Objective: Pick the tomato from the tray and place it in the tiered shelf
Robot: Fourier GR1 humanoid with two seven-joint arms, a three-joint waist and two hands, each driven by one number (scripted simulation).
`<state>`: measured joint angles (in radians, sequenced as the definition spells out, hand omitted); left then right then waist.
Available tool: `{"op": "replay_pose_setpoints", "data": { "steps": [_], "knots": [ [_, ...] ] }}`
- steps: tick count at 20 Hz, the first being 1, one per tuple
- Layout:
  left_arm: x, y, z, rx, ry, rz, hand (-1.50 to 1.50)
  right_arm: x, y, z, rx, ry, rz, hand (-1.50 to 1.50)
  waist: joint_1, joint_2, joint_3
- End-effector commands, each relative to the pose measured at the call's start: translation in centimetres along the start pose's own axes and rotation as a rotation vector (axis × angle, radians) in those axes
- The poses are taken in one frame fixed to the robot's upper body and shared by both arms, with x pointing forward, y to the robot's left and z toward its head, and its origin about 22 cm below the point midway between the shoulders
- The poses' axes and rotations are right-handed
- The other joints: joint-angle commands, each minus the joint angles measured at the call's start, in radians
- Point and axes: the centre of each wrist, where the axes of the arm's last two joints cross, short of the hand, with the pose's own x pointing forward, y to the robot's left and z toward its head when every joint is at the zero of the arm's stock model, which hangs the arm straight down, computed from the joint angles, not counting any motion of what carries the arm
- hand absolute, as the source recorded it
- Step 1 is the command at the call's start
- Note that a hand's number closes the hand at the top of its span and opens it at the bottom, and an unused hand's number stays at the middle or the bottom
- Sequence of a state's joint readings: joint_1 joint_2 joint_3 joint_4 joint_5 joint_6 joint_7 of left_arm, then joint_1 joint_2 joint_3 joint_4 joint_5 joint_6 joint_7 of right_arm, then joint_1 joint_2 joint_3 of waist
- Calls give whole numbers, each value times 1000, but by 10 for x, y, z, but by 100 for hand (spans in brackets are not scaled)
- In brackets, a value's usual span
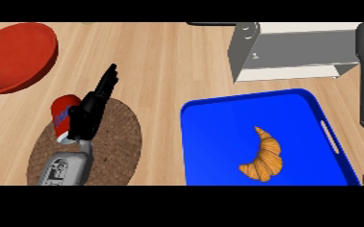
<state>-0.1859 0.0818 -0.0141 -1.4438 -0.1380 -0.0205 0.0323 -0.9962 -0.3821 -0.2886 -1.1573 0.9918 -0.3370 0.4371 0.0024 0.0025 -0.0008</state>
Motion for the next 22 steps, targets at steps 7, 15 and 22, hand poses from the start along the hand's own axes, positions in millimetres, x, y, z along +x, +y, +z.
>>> {"op": "replay_pose_setpoints", "data": {
  "steps": [7, 15, 22],
  "knots": [
    [-1, -7, 5, 15, -4, -12, 0, -31, -15, -9, -31, 139, 10, -150, 0, -4, 1],
    [-12, 2, -10, 8, -13, -4, 0, -17, -52, -22, 4, 137, -207, -150, -9, -3, 1],
    [4, -13, -6, 5, 4, 4, 0, 3, -64, -31, -62, 177, -343, -150, 2, -3, 1]
  ]
}}
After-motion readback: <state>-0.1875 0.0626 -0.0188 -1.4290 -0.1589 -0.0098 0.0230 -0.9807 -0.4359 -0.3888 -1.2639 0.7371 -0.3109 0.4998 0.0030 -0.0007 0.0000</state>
